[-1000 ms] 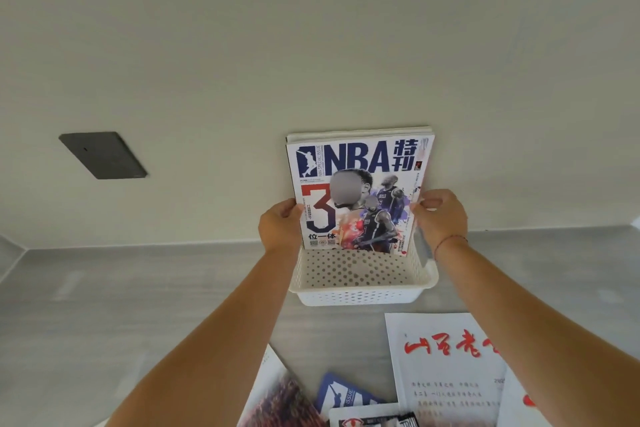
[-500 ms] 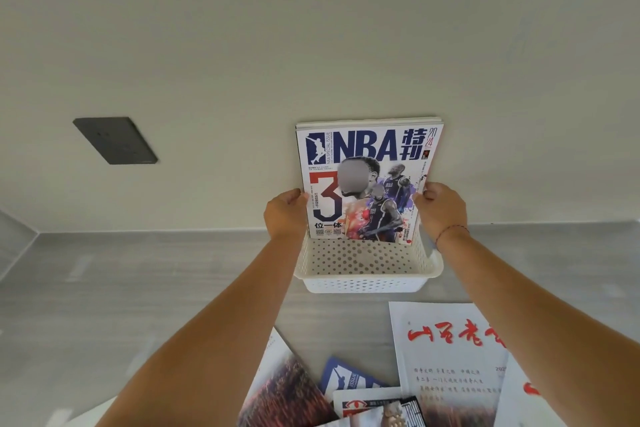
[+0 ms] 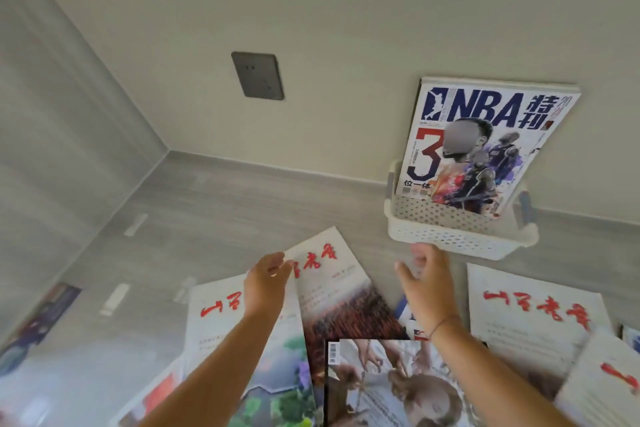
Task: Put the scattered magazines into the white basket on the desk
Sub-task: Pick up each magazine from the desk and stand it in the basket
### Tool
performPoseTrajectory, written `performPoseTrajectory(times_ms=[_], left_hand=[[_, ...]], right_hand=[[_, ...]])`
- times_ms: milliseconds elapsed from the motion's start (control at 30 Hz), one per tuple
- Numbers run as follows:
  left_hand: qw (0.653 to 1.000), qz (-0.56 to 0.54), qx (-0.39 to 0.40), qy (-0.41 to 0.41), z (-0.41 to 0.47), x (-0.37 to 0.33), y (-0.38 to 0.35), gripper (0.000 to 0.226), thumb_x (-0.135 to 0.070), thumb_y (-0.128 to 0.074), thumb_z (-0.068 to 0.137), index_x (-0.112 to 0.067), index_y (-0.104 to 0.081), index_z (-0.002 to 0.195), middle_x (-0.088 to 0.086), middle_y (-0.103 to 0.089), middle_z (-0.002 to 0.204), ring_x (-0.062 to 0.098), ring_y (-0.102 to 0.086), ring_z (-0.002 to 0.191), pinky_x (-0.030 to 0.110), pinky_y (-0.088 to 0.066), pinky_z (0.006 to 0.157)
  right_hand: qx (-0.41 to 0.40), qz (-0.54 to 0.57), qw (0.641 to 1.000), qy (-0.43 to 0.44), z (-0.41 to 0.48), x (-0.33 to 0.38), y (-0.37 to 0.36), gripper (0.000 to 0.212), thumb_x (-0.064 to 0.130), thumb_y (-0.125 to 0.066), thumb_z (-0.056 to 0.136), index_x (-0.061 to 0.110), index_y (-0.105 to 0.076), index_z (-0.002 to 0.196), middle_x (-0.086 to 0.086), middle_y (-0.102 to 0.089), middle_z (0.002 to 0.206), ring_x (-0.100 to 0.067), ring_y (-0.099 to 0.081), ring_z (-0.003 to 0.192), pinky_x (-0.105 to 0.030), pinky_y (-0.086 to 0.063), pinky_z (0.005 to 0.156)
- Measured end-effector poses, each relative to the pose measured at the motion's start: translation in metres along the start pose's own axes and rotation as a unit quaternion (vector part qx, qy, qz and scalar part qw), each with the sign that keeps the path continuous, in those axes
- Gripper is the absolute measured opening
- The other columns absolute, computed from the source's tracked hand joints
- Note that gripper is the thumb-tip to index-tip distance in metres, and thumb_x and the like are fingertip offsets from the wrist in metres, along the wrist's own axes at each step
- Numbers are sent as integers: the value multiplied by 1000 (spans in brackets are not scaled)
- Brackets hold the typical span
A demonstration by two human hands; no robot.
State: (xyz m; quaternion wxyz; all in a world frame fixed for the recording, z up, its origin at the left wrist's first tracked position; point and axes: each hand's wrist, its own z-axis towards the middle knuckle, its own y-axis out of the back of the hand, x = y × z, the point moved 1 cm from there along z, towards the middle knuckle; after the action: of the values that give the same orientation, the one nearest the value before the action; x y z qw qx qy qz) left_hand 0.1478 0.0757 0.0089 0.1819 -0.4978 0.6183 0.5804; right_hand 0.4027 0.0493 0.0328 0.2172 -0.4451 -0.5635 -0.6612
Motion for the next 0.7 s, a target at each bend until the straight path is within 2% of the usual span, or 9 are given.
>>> performPoseTrajectory(times_ms=[133, 233, 300, 400, 433, 500, 567, 633, 700], left_hand=[[994, 51, -72, 59, -31, 78, 69, 29, -18, -67, 83, -6, -67, 110, 17, -67, 112, 31, -64, 100, 39, -50, 88], [986, 70, -102, 113, -53, 115, 102, 36, -19, -64, 85, -7, -61, 119, 20, -58, 120, 34, -58, 102, 44, -50, 90], [983, 55, -111, 136, -64, 128, 115, 41, -20, -62, 86, -6, -56, 123, 19, -55, 122, 32, -58, 100, 42, -51, 86], [984, 17, -97, 146, -70, 133, 125, 45, -21, -61, 87, -9, -50, 129, 15, -57, 121, 25, -59, 94, 29, -51, 68], [985, -1, -85, 148, -70, 133, 127, 45, -21, -60, 87, -10, -49, 130, 14, -59, 120, 25, -61, 92, 29, -53, 64], [987, -34, -61, 148, -66, 130, 132, 43, -19, -60, 88, -11, -49, 129, 13, -62, 117, 28, -63, 93, 37, -57, 68], [983, -71, -49, 165, -60, 127, 138, 47, -19, -63, 86, -10, -48, 129, 13, -63, 119, 30, -63, 98, 37, -55, 76], [977, -107, -24, 180, -54, 124, 142, 51, -19, -66, 84, -9, -47, 130, 13, -64, 118, 31, -63, 100, 37, -54, 80], [983, -91, 23, 159, -50, 122, 142, 34, -16, -64, 84, -10, -57, 117, 12, -68, 109, 30, -65, 96, 43, -56, 81]], right_hand=[[176, 15, 984, -29, -68, 16, -78, 39, 18, -65, 83, 11, -50, 118, -4, -53, 114, -15, -56, 99, -23, -45, 86], [249, -9, 967, -55, -100, 25, -116, 40, 16, -66, 82, 7, -50, 117, -11, -58, 117, -22, -58, 104, -32, -46, 93], [264, -16, 963, -62, -112, 30, -132, 35, 13, -65, 82, 7, -51, 113, -12, -60, 118, -25, -58, 107, -35, -47, 93], [250, -20, 965, -71, -123, 37, -146, 37, 13, -65, 81, 9, -52, 115, -9, -60, 120, -24, -58, 108, -31, -47, 89], [248, -5, 965, -81, -125, 39, -148, 35, 11, -65, 80, 11, -51, 112, -9, -61, 118, -24, -59, 105, -30, -48, 85], [254, 37, 960, -109, -129, 43, -151, 31, 8, -66, 79, 17, -49, 104, -2, -63, 109, -29, -63, 92, -32, -51, 73], [262, 70, 953, -133, -130, 44, -153, 33, 5, -67, 79, 19, -47, 101, 2, -60, 102, -31, -64, 84, -36, -52, 72], [260, 108, 948, -148, -129, 41, -156, 37, -1, -69, 76, 17, -48, 101, -1, -59, 99, -16, -60, 83, -27, -47, 75], [262, 146, 939, -169, -128, 37, -156, 40, -6, -69, 74, 15, -49, 101, -1, -61, 94, -7, -58, 82, -21, -46, 72]])
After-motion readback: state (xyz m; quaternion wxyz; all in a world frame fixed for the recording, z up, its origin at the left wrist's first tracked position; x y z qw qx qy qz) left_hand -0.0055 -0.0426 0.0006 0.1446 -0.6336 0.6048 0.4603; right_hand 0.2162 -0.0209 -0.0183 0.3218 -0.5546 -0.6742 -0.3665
